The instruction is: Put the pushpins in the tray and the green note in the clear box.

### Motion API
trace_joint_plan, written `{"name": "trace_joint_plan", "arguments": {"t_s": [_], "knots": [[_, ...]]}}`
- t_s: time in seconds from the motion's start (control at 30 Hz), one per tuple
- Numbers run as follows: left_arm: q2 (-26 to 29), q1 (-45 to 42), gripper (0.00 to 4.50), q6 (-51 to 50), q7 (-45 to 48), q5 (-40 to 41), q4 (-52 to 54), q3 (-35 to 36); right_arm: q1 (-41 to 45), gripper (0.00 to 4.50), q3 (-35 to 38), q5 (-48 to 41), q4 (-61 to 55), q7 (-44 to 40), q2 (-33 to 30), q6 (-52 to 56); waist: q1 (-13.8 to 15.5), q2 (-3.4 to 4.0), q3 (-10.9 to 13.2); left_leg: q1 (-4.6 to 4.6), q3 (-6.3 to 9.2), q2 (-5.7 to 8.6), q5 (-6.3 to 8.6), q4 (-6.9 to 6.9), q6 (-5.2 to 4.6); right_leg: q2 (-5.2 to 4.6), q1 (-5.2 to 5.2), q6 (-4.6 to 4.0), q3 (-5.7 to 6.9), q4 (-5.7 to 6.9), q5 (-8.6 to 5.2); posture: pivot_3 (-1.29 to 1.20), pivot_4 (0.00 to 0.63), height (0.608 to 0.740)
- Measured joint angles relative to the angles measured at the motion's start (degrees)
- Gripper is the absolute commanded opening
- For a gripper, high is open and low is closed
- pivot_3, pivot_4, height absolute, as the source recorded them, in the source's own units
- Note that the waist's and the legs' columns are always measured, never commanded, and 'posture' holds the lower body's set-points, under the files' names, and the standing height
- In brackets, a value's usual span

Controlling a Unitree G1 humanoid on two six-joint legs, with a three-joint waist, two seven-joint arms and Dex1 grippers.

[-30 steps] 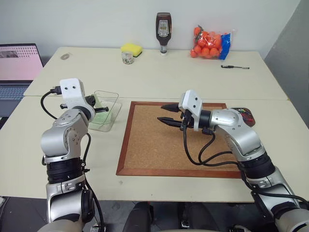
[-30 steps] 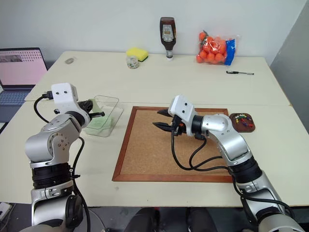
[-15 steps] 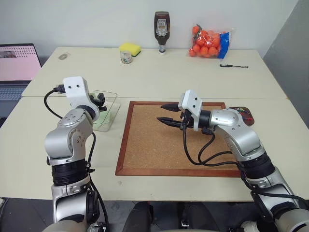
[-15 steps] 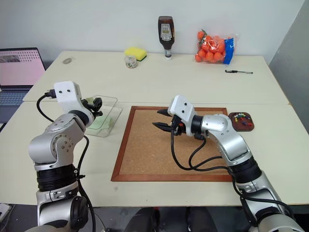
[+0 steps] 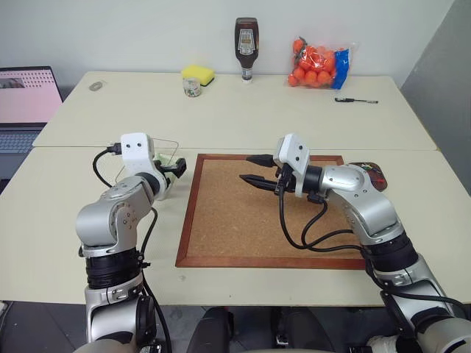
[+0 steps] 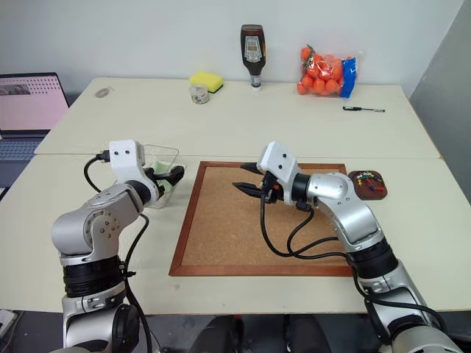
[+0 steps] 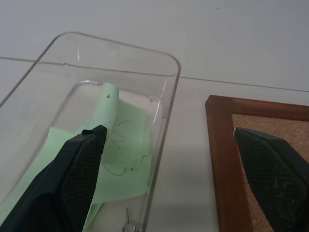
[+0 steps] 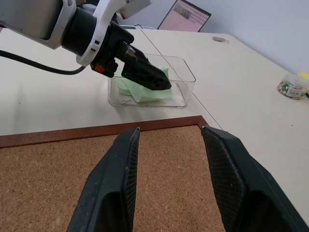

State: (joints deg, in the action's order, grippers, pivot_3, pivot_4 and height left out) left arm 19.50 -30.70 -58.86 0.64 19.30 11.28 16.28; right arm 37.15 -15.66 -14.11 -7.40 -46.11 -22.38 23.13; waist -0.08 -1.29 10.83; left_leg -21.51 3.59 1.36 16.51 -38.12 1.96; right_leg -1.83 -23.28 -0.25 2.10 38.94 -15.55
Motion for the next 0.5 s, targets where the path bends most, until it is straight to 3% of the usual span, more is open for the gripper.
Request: {"name": "trace_joint_plan", "arguments": {"t_s": [0.3,0.5], "knots": [[3.4,0.5,4.47,6.9,1.9,-4.3,1.5,-3.5,-0.3,2.14,0.9,-0.6,-1.0,-0.1,0.0,1.0,0.0,0.00,0.0,0.00,0.00,0.00,0.00,0.00,0.00,0.00,0.00,-0.01,0.00,0.01,0.01,0.00,0.150,0.740],[7.6,1.3,4.47,6.4,14.6,-0.3,4.3,-9.4,-3.7,2.14,4.6,-4.2,-6.5,-0.1,-1.6,4.5,0.2,0.00,0.0,-0.07,0.01,0.02,0.00,-0.04,0.00,-0.02,0.00,-0.01,0.01,-0.03,0.01,0.00,0.150,0.740]]}}
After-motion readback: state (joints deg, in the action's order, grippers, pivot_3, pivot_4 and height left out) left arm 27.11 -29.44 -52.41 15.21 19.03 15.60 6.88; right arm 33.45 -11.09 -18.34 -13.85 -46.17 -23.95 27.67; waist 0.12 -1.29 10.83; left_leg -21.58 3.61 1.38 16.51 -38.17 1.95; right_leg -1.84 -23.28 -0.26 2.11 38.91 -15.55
